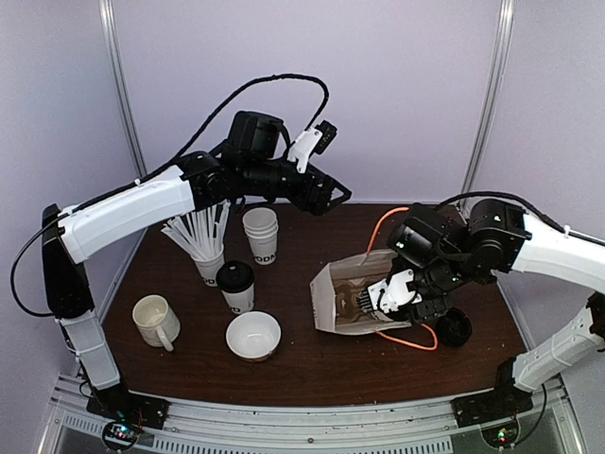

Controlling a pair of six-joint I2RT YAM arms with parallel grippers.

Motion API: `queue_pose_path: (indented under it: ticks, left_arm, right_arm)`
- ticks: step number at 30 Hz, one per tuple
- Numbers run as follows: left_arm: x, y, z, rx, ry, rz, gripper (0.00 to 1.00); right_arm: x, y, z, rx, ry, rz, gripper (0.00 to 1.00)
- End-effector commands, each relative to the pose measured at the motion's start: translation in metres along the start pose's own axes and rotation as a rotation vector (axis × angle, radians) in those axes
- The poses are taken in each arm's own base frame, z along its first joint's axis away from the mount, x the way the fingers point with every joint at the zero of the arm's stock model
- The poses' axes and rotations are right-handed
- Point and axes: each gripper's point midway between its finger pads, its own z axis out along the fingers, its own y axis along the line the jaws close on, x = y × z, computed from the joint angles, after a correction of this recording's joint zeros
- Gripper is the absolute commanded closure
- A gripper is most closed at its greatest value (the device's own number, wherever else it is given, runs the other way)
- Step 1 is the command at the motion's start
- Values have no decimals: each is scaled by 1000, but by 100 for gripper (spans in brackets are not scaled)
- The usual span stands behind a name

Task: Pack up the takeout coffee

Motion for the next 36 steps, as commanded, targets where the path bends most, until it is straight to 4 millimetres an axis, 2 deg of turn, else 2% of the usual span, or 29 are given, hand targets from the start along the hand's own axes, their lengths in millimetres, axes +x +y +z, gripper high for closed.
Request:
queue_pose_path:
  ticks: [1, 4, 11, 15, 25, 27, 32, 36]
  left_arm:
    - [-3, 12, 11, 19, -36, -21, 20]
    - [-2, 5, 17, 71, -29, -32, 21]
    - [27, 10, 36, 63, 21, -49, 23]
    - [34, 11, 43, 65, 33, -60, 23]
    - [43, 8, 51, 90, 52, -91, 24]
    - [46, 7, 51, 91, 63, -90, 25]
    - [48, 5, 49, 105, 71, -89, 25]
    - [48, 3, 48, 115, 64, -90, 25]
  right_arm:
    - [8, -16, -6, 122, 17, 30, 41]
    - [15, -11, -3, 120, 34, 14, 41]
    - [19, 2, 4, 90, 35, 48, 41]
    - [25, 8, 7, 101, 39, 38, 41]
    - [10, 40, 5, -8, -90, -50, 41]
    - [7, 37, 4, 4, -100, -41, 41]
    - [12, 7, 11, 159, -28, -5, 41]
    - [14, -3, 15, 213, 0, 7, 41]
